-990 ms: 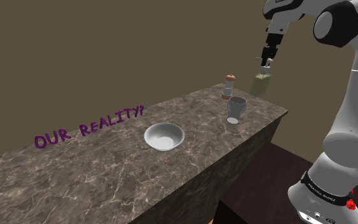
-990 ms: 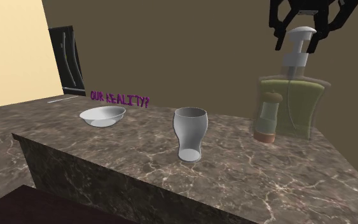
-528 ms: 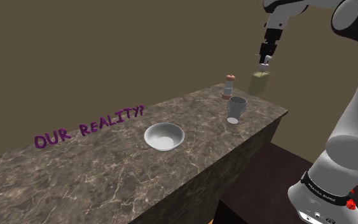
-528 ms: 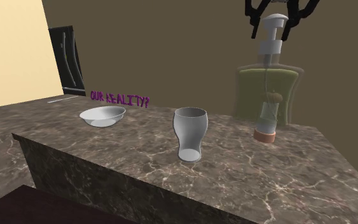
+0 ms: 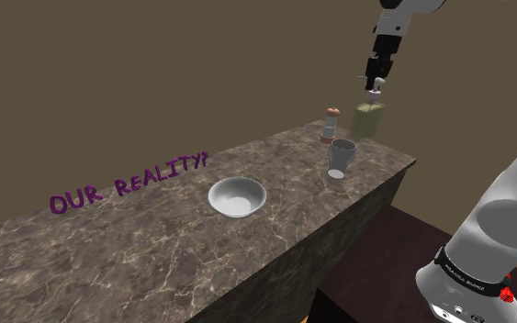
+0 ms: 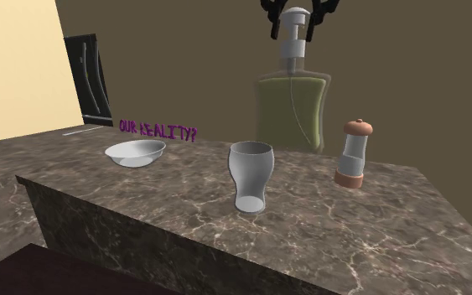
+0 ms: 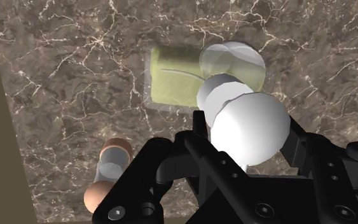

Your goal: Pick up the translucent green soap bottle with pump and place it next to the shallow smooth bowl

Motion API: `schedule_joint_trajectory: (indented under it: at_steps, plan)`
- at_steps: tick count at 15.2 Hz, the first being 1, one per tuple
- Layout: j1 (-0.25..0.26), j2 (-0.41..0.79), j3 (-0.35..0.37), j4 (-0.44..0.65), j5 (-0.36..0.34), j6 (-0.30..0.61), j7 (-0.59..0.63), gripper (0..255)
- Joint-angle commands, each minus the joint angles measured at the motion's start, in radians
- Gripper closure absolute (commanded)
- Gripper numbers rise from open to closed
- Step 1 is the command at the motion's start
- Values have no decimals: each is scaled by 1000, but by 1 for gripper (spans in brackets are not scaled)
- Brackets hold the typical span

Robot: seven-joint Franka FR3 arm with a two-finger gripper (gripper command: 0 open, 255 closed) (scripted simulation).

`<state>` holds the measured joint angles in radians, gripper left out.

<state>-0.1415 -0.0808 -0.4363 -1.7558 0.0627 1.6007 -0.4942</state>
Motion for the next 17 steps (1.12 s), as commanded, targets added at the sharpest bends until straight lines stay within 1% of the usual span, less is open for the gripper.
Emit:
schedule_joint_trajectory:
  at_steps: [1,5,9,17]
  plan:
    - [23,-53,31,-43,-15,-1,60,255]
    - [59,-134,96,-101,-26,-11,166,255]
    - [92,-196,162,-140,-23,-24,269,255]
    - [159,-266,297,-164,12,-54,469,255]
